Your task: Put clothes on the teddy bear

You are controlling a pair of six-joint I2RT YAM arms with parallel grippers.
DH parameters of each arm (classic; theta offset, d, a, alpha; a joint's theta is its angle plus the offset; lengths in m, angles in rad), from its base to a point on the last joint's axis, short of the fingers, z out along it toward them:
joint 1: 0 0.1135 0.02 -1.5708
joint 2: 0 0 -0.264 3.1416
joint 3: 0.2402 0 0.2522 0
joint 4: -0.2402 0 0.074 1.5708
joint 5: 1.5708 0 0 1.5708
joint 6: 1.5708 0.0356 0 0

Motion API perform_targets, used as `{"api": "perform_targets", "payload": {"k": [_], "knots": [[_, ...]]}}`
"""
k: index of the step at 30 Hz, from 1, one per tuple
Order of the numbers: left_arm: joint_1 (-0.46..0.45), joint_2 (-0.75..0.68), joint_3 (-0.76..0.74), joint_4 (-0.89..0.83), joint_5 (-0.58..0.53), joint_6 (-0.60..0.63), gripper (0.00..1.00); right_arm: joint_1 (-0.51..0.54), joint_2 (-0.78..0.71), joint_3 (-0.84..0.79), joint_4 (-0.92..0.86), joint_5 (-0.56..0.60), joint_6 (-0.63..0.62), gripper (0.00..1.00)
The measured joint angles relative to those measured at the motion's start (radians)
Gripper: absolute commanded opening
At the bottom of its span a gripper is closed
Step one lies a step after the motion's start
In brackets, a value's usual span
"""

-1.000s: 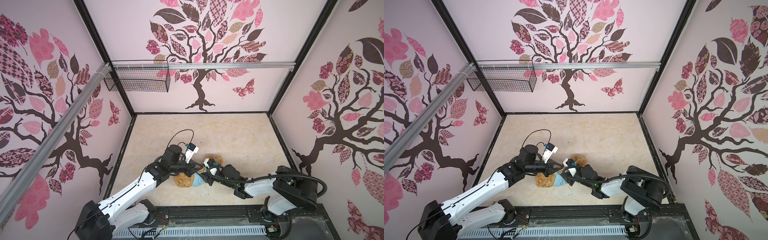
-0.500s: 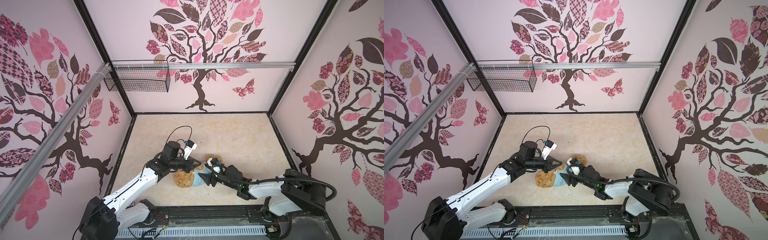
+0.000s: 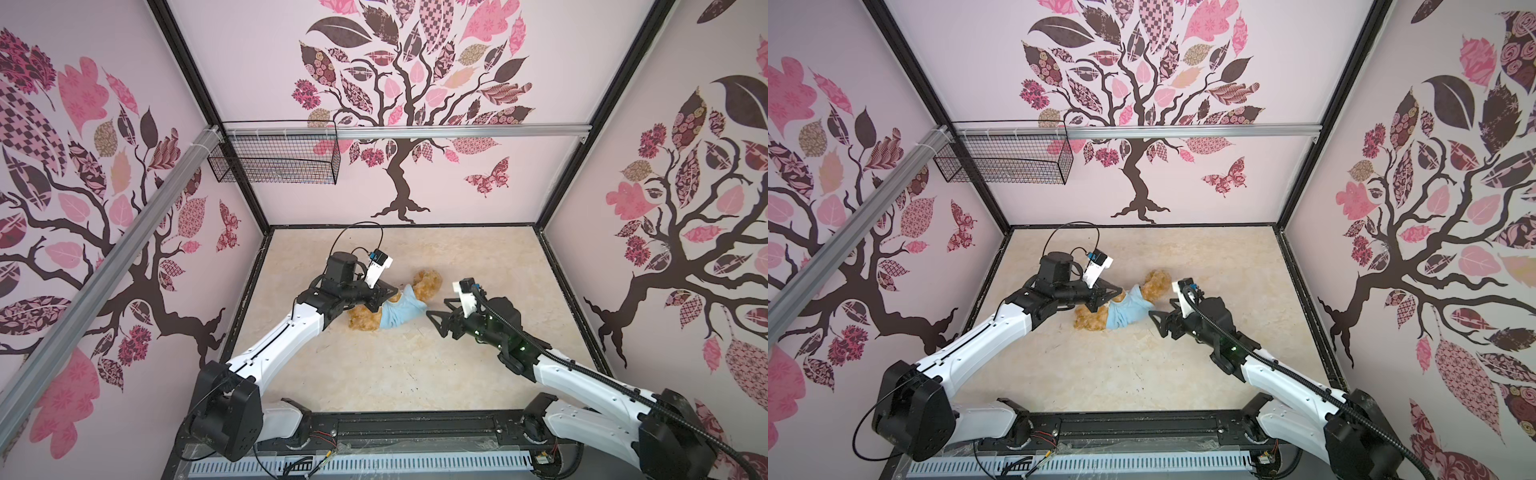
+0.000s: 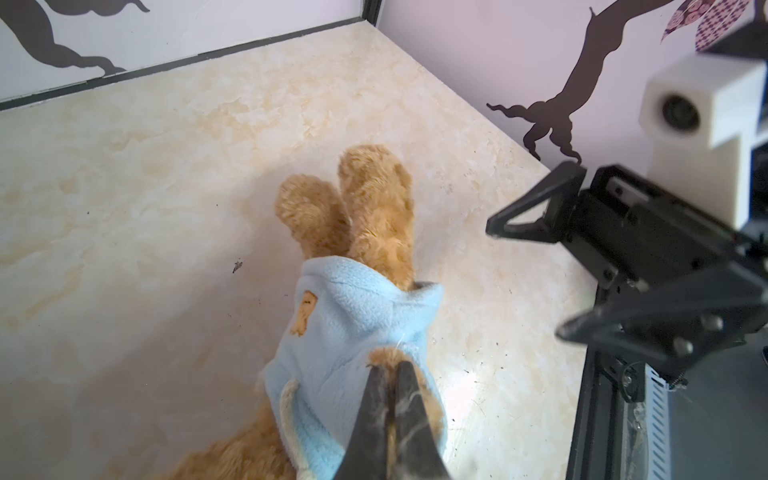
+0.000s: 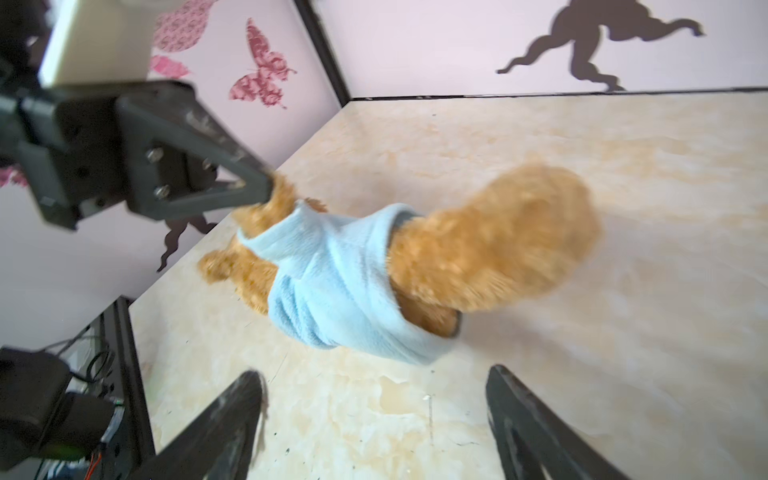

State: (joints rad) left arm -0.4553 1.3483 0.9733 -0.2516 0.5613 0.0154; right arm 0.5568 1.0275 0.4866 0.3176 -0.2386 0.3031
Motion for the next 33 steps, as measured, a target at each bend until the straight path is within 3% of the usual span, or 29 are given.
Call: {"api": "perform_targets", "payload": {"k": [5,8,17,20,23,26,33], "knots": [[-0.085,0.024,-0.089,0.035,-0.079,-0.023,0.07,-0.121,0.002,0.045,-0.119,-0.028,0.067,0.83],[-0.176,0.014,-0.178,0.072,-0.116,-0.077,0.17,-0.121,0.005,0.064,-0.151,-0.054,0.088,0.8],[-0.398,-0.147,-0.437,0.257,-0.217,-0.299,0.29,-0.083,0.115,0.117,-0.137,-0.179,0.143,0.68],[-0.412,-0.178,-0.47,0.288,-0.228,-0.342,0.33,-0.005,0.2,0.168,-0.13,-0.202,0.144,0.63],[-0.412,-0.202,-0.483,0.3,-0.232,-0.367,0.39,0.054,0.289,0.219,-0.099,-0.231,0.142,0.52],[-0.412,-0.234,-0.484,0.302,-0.232,-0.386,0.52,0.067,0.371,0.233,-0.064,-0.254,0.143,0.45],[-0.398,-0.365,-0.442,0.196,-0.285,-0.399,0.67,0.067,0.515,0.151,-0.004,-0.311,0.143,0.34]]}}
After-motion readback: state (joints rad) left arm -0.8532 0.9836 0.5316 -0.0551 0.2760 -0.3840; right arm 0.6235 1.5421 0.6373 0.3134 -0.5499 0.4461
